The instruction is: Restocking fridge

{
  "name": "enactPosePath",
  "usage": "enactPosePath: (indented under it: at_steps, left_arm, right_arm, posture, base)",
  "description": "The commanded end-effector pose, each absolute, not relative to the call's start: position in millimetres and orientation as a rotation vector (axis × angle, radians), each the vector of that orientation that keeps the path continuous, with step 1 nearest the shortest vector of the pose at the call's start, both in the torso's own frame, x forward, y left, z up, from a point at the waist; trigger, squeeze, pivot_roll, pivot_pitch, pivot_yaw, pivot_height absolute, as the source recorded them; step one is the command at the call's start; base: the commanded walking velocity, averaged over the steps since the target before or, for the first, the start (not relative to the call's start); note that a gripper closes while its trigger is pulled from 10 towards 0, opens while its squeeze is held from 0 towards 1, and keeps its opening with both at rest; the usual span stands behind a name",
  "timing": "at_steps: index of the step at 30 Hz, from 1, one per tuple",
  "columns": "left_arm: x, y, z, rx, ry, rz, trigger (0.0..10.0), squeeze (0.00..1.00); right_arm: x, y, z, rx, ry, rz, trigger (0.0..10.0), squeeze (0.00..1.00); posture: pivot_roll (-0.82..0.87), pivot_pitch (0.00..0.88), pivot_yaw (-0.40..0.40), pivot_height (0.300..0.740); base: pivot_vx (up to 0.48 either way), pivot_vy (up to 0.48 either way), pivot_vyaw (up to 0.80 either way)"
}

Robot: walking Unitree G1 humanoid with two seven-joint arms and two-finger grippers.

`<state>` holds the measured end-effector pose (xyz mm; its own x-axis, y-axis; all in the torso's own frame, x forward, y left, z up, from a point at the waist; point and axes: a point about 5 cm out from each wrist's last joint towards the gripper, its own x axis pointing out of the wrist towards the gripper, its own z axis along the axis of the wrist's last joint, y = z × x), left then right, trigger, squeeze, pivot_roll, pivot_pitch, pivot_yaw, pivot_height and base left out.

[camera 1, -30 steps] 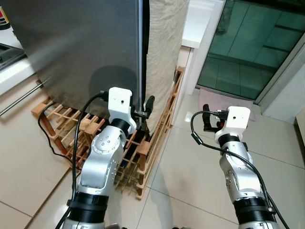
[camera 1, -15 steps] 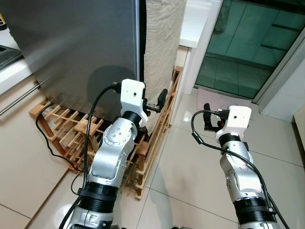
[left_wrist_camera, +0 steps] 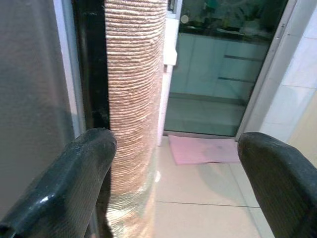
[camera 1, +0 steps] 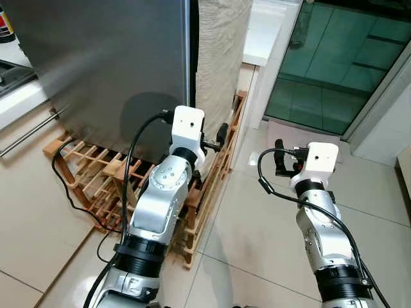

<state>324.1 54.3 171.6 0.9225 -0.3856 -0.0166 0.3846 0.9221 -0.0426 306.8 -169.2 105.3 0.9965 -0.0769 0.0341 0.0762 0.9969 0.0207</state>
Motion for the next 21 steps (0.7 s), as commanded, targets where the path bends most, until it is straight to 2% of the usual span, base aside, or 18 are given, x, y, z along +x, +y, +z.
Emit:
enactPosePath:
  at_steps: [1,4,6,8,12,15,19,20,21]
  left_arm:
    - [323,37,178,-0.07,0.032,-0.489,10.0,0.0]
    - [318,23,189,-0.075,-0.002,-0.591,10.0,0.0]
    - [308,9,204,-0.069,-0.076,-0.725,10.0,0.0]
    - [302,5,212,-0.08,-0.128,-0.805,10.0,0.0]
    - [296,10,218,-0.065,-0.179,-0.86,10.0,0.0]
    - [302,29,214,-0.053,-0.169,-0.8,10.0,0.0]
    - [308,76,192,0.008,-0.119,-0.563,10.0,0.0]
    - [308,76,192,0.008,-0.119,-0.563,10.0,0.0]
    - [308,87,185,0.027,-0.104,-0.499,10.0,0.0]
  right_arm:
    - [306,-171,107,0.007,-0.037,-0.082,10.0,0.0]
    - [306,-171,107,0.005,-0.036,-0.082,10.0,0.0]
    - [306,-171,108,0.004,-0.037,-0.083,10.0,0.0]
    - [307,-171,108,0.003,-0.038,-0.084,10.0,0.0]
    - [306,-172,108,0.002,-0.038,-0.087,10.0,0.0]
    - [305,-173,108,0.002,-0.036,-0.089,10.0,0.0]
    - [296,-180,110,-0.002,-0.055,-0.135,10.0,0.0]
    - [296,-180,110,-0.002,-0.055,-0.135,10.0,0.0]
    - [292,-182,110,-0.006,-0.057,-0.148,10.0,0.0]
  posture:
    - [-0.02,0.0,-0.023,0.74]
    - [-0.02,0.0,-0.02,0.74]
    - [-0.03,0.0,-0.018,0.74]
    - [-0.03,0.0,-0.016,0.74]
    - [-0.03,0.0,-0.015,0.74]
    - [-0.03,0.0,-0.015,0.74]
    - [0.0,0.0,-0.021,0.74]
    - [0.0,0.0,-0.021,0.74]
    - [0.01,0.0,-0.022,0.74]
  base:
    - [0.0,0.0,0.0]
    - [0.0,0.0,0.0]
    - [0.0,0.0,0.0]
    - [0.0,0.0,0.0]
    - [0.0,0.0,0.0]
    - [0.0,0.0,0.0]
    - [0.0,0.0,0.0]
    - [0.0,0.0,0.0]
    - [0.0,0.0,0.0]
